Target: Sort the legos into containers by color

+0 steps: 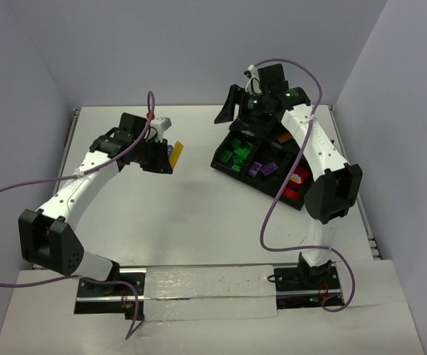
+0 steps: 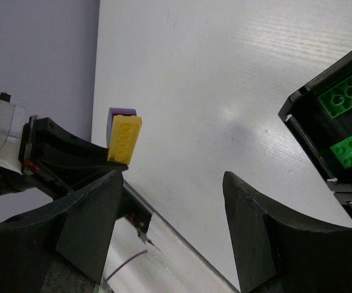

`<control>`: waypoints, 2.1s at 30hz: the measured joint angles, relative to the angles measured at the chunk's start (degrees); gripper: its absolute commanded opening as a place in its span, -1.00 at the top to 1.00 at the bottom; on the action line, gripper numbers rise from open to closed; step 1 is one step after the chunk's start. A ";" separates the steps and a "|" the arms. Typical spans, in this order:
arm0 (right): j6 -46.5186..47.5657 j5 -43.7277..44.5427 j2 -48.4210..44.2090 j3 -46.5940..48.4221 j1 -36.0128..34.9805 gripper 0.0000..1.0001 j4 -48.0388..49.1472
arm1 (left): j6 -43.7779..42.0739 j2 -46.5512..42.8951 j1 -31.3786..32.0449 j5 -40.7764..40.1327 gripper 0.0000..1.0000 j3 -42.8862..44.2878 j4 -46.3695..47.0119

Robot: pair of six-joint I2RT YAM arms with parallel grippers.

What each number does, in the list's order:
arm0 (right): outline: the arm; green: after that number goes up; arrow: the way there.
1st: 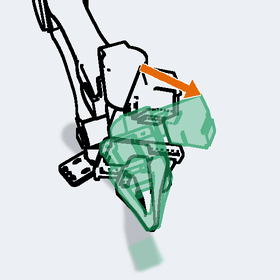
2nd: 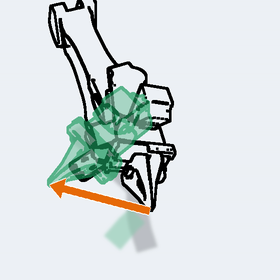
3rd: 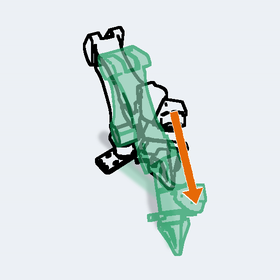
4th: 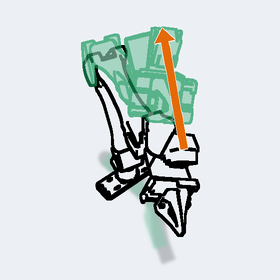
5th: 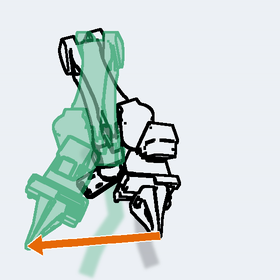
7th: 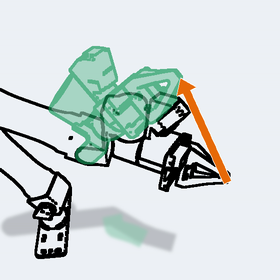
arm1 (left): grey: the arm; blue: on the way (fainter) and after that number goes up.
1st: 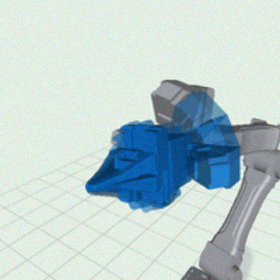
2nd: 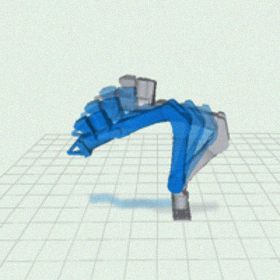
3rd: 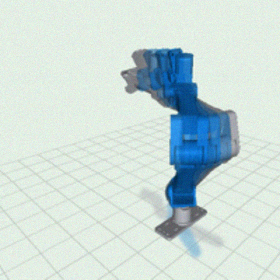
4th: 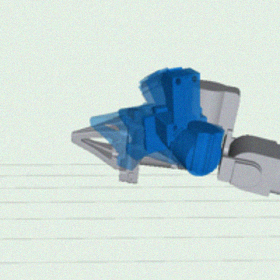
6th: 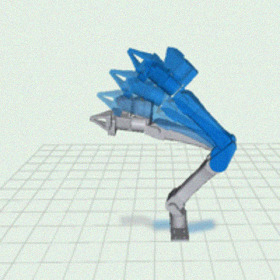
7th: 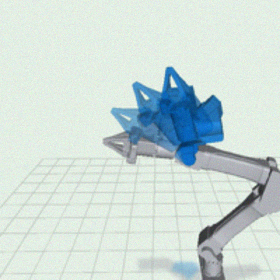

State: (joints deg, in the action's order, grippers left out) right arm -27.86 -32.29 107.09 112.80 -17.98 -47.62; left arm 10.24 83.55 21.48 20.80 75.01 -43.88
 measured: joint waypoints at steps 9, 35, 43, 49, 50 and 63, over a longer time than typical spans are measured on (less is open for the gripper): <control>0.87 -6.23 3.41 -2.21 -1.97 -0.49 -2.88 | -11.89 -11.99 2.32 -3.43 1.00 -11.80 6.11; 0.98 -15.63 2.95 -9.97 -7.62 -0.42 2.01 | -28.12 -9.67 8.10 12.75 1.00 -11.21 4.60; 1.75 -18.48 2.97 -9.91 -11.37 -0.41 1.66 | -28.70 -9.47 8.10 12.91 1.00 -10.92 4.23; 4.36 -20.43 3.41 -9.98 -11.96 -0.41 -1.50 | -28.79 -9.47 8.10 12.72 1.00 -10.92 4.22; 4.64 -20.82 3.54 -10.04 -12.00 -0.41 -1.77 | -28.83 -9.47 8.10 12.61 1.00 -10.92 4.22; 2.60 -28.15 5.54 -13.10 -12.04 -0.21 1.68 | -29.40 -9.47 8.56 10.68 1.00 -10.92 4.25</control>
State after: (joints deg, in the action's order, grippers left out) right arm -25.26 -60.44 112.63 99.70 -30.02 -45.95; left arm -19.16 74.08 30.04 31.48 64.10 -39.64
